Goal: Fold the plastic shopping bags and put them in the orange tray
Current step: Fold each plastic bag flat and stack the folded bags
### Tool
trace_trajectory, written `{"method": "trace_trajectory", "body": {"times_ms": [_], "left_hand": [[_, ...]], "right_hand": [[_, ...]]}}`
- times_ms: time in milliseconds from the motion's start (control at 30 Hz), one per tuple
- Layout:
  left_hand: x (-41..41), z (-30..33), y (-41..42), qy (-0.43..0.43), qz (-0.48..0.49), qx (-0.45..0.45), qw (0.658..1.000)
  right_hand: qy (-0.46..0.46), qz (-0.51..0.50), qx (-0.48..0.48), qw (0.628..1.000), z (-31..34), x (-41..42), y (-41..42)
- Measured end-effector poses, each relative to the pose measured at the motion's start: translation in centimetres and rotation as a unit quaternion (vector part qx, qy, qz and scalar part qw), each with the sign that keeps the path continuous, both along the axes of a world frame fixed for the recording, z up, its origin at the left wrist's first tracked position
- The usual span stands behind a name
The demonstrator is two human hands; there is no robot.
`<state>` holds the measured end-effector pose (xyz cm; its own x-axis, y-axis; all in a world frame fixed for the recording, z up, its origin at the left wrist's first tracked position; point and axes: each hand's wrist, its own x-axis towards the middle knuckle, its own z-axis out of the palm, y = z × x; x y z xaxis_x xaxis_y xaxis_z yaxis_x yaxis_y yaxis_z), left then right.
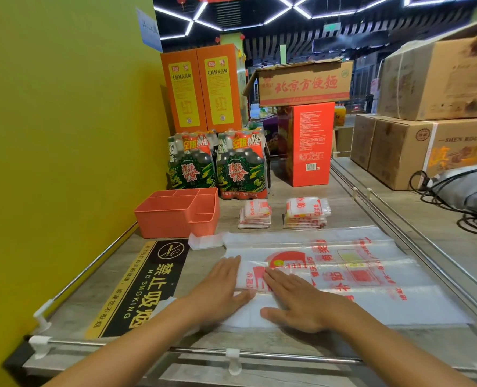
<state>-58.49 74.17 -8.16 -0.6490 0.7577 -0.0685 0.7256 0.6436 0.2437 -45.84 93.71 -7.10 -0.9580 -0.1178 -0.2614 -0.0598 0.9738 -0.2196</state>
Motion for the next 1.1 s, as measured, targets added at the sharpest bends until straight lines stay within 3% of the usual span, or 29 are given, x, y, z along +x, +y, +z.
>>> {"method": "trace_trajectory", "body": {"times_ms": [133, 233, 300, 433, 467, 500, 600, 800, 933, 1000, 1100], "left_hand": [[1.2, 0.0, -0.7, -0.042, 0.052, 0.063, 0.996], [2.4, 1.1, -0.5, -0.142, 0.062, 0.217, 0.964], [2.9, 1.8, 0.2, -0.245, 0.104, 0.342, 0.901], [2.8, 2.2, 2.7, -0.436, 0.191, 0.496, 0.727], [2.8, 1.9, 3.5, -0.463, 0.202, 0.503, 0.701], [2.9, 1.4, 4.4, -0.466, 0.210, 0.502, 0.698], [3.0, 0.4, 6.2, -0.411, 0.247, 0.496, 0.724], [2.1, 2.3, 4.6, -0.308, 0.294, 0.516, 0.743], [2.0, 1.7, 3.4, -0.252, 0.191, 0.438, 0.841], [2.1, 0.9, 3.5, -0.189, 0.097, 0.386, 0.898], [2.0, 0.0, 4.3, -0.086, -0.014, 0.277, 0.957]], "right_hand": [[-0.004, -0.002, 0.004, 1.000, 0.1, 0.0, -0.1], [-0.005, -0.004, -0.001, 1.000, 0.0, 0.0, -0.1], [-0.003, -0.002, -0.004, 1.000, -0.1, 0.1, -0.2], [0.000, -0.011, -0.024, 1.000, 0.3, 0.4, -0.4], [0.001, -0.012, -0.030, 0.999, 0.4, 0.5, -0.4], [0.003, -0.011, -0.034, 0.999, 0.5, 0.6, -0.5], [0.011, -0.005, -0.042, 0.999, 0.7, 0.6, -0.3], [0.016, -0.005, -0.033, 0.999, 0.4, 0.5, 0.5], [0.004, 0.001, -0.026, 1.000, 0.5, 0.4, 0.2], [0.004, 0.003, -0.028, 1.000, 0.4, 0.3, 0.3], [0.013, 0.010, -0.045, 0.999, 0.4, 0.2, 0.4]]}}
